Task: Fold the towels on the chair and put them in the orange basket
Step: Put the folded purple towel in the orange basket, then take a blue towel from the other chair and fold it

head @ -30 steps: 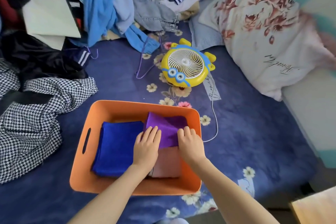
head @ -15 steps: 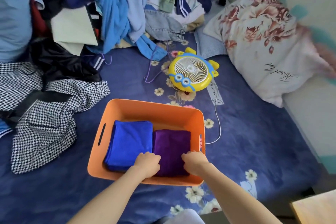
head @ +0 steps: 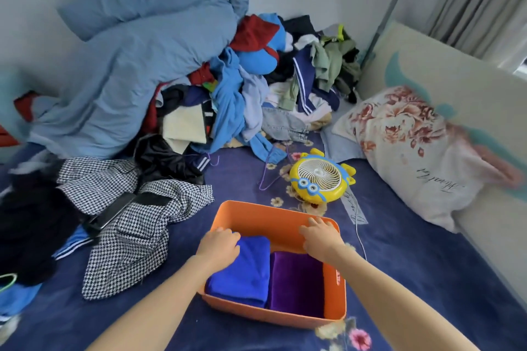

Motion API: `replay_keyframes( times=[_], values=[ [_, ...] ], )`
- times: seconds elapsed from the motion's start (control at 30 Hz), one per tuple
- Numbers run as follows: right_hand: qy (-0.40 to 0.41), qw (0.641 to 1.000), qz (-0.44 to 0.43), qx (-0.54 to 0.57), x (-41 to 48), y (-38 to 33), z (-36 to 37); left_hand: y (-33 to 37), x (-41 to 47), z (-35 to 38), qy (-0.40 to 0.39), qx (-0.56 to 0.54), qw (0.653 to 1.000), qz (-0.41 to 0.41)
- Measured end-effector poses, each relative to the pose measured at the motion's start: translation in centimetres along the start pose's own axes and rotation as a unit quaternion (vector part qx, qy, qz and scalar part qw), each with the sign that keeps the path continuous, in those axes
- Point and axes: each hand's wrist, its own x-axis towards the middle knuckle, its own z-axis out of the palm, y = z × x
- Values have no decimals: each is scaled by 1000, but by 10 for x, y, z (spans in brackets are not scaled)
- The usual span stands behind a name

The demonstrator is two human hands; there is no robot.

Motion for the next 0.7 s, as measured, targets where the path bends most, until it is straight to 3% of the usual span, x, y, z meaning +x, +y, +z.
replay_keyframes(
  times=[0.33,0.57,0.7],
  values=[
    [165,982,-93,-7,4,-75,-61,-69,-48,-42,171,-25,984,-42],
    [191,968,-160,-20,21,-139,-75,-119,-100,-43,271,2,960,-71],
    [253,931,-258,-41,33,-175,-83,-143,-137,-43,284,40,949,-132]
  ],
)
